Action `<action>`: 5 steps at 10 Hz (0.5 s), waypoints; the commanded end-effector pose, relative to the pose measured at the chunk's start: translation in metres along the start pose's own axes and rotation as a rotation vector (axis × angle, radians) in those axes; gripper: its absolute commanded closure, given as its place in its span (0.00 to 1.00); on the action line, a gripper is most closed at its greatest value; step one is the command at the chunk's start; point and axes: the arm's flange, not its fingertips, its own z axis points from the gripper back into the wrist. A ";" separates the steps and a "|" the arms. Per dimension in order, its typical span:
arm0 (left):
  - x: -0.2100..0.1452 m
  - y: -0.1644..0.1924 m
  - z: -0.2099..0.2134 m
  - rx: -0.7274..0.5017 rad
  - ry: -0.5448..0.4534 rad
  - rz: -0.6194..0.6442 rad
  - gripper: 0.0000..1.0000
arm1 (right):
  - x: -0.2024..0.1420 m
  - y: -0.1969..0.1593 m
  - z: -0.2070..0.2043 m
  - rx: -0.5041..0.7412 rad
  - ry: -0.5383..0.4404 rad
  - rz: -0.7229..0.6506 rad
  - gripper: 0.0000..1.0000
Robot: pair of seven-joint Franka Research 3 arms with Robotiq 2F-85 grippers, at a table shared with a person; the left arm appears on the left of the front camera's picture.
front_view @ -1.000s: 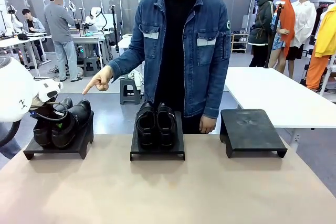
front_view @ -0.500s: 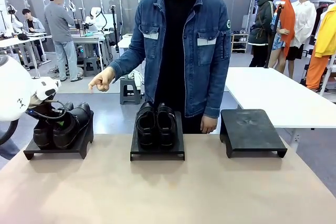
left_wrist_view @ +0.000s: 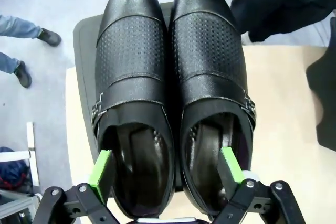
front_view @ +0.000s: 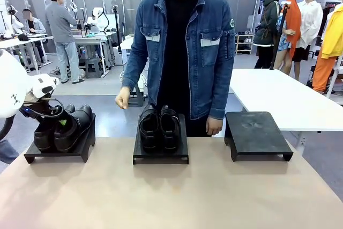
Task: Place the shoes on the stand as instructed by the person.
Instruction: Pick up another pair of Shoes and place it on the Shoes Stand indicated by the person.
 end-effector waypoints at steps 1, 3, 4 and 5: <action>-0.012 -0.004 0.015 0.002 0.035 -0.015 0.00 | -0.001 0.001 0.001 0.007 -0.003 0.007 0.00; 0.000 0.000 0.000 0.000 0.000 0.000 0.00 | -0.001 0.001 0.001 0.007 -0.003 0.007 0.00; 0.000 0.000 0.000 0.000 0.000 0.000 0.00 | -0.001 0.001 0.001 0.007 -0.003 0.007 0.00; 0.000 0.000 0.000 0.000 0.000 0.000 0.00 | -0.001 0.001 0.001 0.007 -0.003 0.007 0.00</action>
